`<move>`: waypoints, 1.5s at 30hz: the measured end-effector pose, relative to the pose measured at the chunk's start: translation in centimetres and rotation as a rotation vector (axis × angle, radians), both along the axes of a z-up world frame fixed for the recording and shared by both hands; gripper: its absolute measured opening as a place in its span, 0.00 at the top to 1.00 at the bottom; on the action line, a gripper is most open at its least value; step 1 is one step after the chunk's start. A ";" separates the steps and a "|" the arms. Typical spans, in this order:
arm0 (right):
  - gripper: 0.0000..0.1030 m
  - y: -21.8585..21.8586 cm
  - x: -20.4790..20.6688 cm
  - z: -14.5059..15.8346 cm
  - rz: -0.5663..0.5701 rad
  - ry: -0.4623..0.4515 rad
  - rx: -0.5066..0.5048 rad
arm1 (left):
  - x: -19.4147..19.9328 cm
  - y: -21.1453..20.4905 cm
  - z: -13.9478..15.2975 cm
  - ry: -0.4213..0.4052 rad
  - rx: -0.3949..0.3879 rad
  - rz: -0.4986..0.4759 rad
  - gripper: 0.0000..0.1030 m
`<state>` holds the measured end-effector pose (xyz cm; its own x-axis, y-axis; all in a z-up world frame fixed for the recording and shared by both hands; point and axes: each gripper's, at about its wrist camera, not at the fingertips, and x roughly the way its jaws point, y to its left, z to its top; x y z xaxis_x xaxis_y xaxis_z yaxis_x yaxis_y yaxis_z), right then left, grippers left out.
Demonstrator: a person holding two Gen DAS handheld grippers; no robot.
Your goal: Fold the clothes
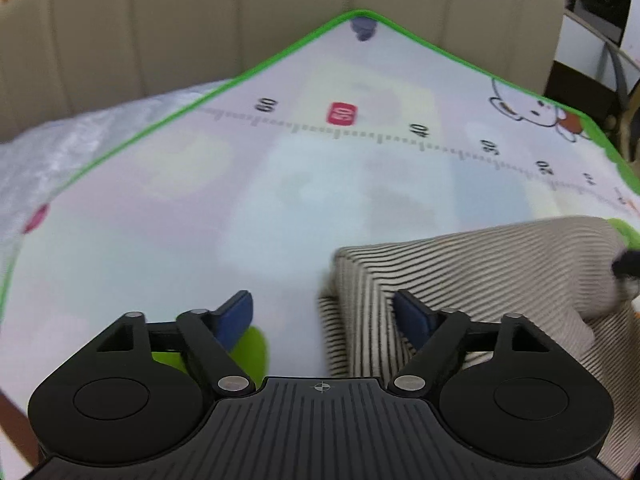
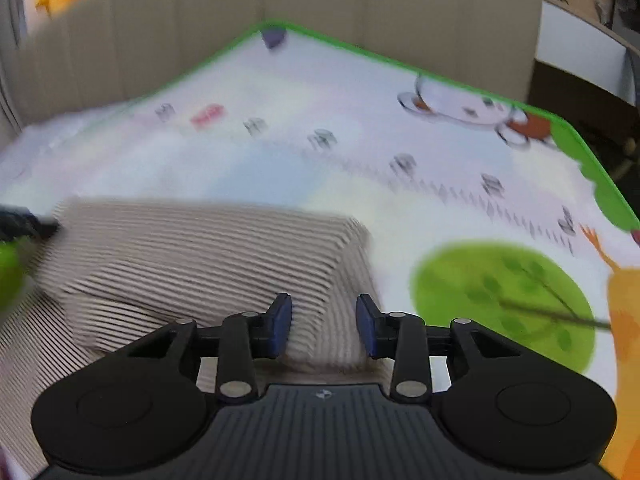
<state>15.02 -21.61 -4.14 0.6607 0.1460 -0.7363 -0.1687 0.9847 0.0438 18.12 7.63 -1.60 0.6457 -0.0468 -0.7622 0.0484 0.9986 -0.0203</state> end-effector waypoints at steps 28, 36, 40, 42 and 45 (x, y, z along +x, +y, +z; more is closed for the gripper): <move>0.66 0.0 9.0 -1.2 -0.032 0.000 0.334 | 7.3 -0.5 -1.2 0.121 -0.342 -0.020 0.58; 0.73 0.1 11.1 2.4 0.015 -0.063 0.357 | 11.7 0.5 2.9 0.019 -0.244 -0.038 0.65; 0.73 -0.7 7.9 3.5 0.036 -0.048 0.378 | 8.4 1.2 4.0 0.026 -0.265 -0.077 0.66; 0.73 -0.9 6.1 3.8 0.046 -0.037 0.371 | 6.3 1.2 4.2 0.042 -0.277 -0.090 0.66; 0.74 -1.2 3.5 4.0 0.058 -0.020 0.360 | 3.0 1.0 4.1 0.072 -0.291 -0.103 0.68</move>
<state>18.54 -22.81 -0.17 0.6577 0.4309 -0.6179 -0.2278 0.8956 0.3821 21.09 8.62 2.50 0.5712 -0.3317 -0.7508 0.1367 0.9404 -0.3115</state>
